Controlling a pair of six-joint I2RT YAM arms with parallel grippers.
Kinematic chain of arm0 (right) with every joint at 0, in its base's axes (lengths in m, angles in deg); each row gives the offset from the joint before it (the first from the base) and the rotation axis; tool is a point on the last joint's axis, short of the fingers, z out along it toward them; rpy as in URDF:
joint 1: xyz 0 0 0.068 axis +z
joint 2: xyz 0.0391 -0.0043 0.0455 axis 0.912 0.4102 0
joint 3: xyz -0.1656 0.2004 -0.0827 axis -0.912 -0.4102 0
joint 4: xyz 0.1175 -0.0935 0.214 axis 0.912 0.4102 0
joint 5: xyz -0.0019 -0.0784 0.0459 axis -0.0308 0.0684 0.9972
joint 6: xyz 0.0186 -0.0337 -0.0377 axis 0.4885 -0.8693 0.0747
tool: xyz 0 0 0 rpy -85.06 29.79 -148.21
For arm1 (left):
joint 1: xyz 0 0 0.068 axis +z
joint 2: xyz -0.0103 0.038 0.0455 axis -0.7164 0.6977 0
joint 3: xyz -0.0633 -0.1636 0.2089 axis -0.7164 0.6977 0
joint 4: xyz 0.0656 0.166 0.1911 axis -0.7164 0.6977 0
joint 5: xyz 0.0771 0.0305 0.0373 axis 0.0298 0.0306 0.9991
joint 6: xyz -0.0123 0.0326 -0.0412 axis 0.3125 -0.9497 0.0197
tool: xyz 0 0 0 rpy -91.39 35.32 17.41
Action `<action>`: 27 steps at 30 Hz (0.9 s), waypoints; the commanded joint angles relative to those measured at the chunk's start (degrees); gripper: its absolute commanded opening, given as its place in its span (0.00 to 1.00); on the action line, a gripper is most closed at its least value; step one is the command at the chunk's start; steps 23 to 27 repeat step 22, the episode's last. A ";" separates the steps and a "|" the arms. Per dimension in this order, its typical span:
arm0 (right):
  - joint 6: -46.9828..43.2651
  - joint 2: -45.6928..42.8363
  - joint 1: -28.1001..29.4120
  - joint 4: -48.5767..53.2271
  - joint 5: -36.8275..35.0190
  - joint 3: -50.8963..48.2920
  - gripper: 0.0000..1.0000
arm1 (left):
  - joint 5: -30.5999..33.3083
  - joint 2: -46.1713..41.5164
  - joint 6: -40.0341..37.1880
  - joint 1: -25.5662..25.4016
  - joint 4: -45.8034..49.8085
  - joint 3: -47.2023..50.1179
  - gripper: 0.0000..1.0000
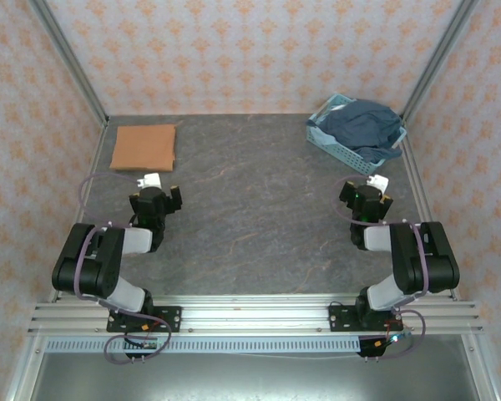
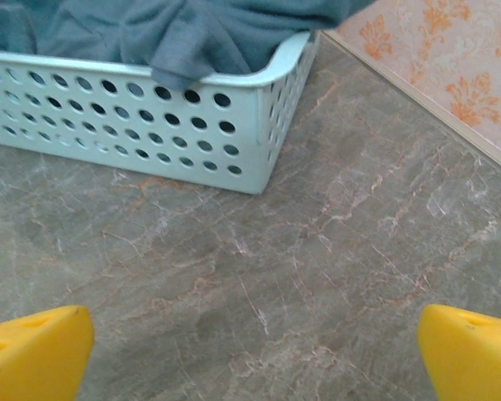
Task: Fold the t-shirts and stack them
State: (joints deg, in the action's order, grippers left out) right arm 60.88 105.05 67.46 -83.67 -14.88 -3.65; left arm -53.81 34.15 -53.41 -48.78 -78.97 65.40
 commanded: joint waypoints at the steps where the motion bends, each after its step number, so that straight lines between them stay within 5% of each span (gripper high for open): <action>1: -0.53 0.01 -0.27 -3.49 0.25 -0.12 0.99 | 3.30 -0.28 -2.44 -0.23 -4.71 -0.87 1.00; 27: -1.97 0.35 1.43 -2.99 -1.55 0.46 0.99 | 3.42 -0.77 -2.28 -0.32 -2.65 -1.34 1.00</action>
